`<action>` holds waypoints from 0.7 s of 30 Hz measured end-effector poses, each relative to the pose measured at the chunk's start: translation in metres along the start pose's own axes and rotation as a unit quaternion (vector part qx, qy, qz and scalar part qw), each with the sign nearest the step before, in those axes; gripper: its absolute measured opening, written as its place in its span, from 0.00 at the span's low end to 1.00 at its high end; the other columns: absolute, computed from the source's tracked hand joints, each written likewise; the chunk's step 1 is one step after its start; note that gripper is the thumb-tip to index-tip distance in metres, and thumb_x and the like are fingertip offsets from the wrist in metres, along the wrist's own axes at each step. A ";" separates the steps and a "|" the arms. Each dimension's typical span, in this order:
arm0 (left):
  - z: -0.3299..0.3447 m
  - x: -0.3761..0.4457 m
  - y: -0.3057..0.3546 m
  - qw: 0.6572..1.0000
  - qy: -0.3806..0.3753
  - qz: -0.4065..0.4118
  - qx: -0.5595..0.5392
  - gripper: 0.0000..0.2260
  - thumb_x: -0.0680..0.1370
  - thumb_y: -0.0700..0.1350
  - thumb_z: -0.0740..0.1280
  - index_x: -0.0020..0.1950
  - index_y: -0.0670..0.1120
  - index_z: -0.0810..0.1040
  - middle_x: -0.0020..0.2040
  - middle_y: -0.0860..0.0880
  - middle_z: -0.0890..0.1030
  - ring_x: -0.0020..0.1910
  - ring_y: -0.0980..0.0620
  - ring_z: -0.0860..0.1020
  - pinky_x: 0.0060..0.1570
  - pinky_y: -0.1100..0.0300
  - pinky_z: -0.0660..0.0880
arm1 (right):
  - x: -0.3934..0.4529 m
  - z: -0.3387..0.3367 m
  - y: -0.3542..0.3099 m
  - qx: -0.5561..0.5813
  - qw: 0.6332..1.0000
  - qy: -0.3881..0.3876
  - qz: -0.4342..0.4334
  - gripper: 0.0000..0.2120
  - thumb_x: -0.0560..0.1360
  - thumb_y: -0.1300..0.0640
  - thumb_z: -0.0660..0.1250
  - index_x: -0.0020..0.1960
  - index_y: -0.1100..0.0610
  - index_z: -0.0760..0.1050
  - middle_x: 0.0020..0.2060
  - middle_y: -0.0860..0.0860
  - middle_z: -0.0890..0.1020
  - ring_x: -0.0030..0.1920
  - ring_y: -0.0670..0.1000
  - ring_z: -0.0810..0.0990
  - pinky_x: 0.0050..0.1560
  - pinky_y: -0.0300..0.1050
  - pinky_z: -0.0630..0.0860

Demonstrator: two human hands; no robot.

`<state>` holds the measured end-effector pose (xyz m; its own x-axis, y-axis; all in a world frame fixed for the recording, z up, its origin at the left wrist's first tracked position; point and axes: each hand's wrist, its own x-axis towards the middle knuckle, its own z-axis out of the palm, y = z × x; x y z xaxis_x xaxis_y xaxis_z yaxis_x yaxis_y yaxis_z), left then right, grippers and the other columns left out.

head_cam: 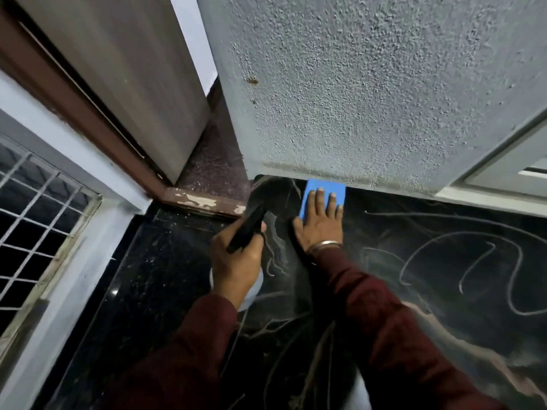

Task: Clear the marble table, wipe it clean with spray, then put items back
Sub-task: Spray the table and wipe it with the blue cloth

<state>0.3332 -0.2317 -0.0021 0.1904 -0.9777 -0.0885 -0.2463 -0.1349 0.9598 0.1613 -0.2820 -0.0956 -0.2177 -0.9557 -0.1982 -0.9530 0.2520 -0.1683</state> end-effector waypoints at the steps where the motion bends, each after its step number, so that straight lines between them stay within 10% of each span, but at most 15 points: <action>1: -0.002 0.007 0.002 1.000 0.005 0.016 0.026 0.11 0.68 0.48 0.66 0.44 0.47 0.86 0.29 0.52 0.80 0.31 0.51 0.77 0.36 0.52 0.76 | 0.000 0.002 -0.018 -0.007 0.999 -0.010 -0.036 0.36 0.75 0.41 0.45 0.78 0.57 0.46 0.77 0.56 0.48 0.76 0.62 0.44 0.74 0.58 0.42; 6: -0.008 0.022 0.007 0.980 -0.018 0.100 0.172 0.08 0.70 0.41 0.67 0.43 0.44 0.86 0.36 0.45 0.84 0.36 0.53 0.79 0.36 0.62 0.71 | -0.056 0.017 -0.012 -0.032 0.967 -0.027 -0.252 0.35 0.73 0.43 0.50 0.76 0.58 0.59 0.75 0.56 0.61 0.75 0.60 0.57 0.73 0.58 0.56; 14: -0.026 0.024 -0.014 0.952 -0.053 0.112 0.280 0.04 0.72 0.42 0.67 0.38 0.45 0.80 0.32 0.48 0.80 0.35 0.42 0.78 0.34 0.56 0.70 | 0.002 -0.001 -0.011 0.029 0.999 0.016 0.037 0.34 0.78 0.43 0.48 0.78 0.57 0.46 0.77 0.56 0.48 0.76 0.61 0.45 0.74 0.58 0.44; 18: -0.031 0.024 -0.014 0.955 -0.036 0.098 0.279 0.07 0.71 0.45 0.66 0.42 0.47 0.84 0.38 0.46 0.84 0.40 0.40 0.81 0.40 0.52 0.77 | -0.017 0.018 -0.090 -0.012 0.988 -0.033 -0.149 0.38 0.71 0.42 0.34 0.78 0.56 0.48 0.77 0.54 0.51 0.76 0.61 0.45 0.74 0.58 0.44; 21: -0.033 0.028 -0.012 0.958 -0.041 0.083 0.271 0.12 0.71 0.47 0.65 0.48 0.50 0.85 0.43 0.48 0.86 0.45 0.44 0.83 0.44 0.54 0.77 | -0.063 0.028 -0.080 -0.038 0.957 -0.048 -0.284 0.33 0.75 0.44 0.46 0.77 0.55 0.56 0.76 0.53 0.59 0.76 0.59 0.53 0.74 0.57 0.53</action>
<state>0.3724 -0.2519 -0.0078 0.0360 -0.9993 0.0114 -0.7279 -0.0184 0.6854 0.2576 -0.2378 -0.0966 0.3559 -0.9162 -0.1843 -0.9256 -0.3185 -0.2044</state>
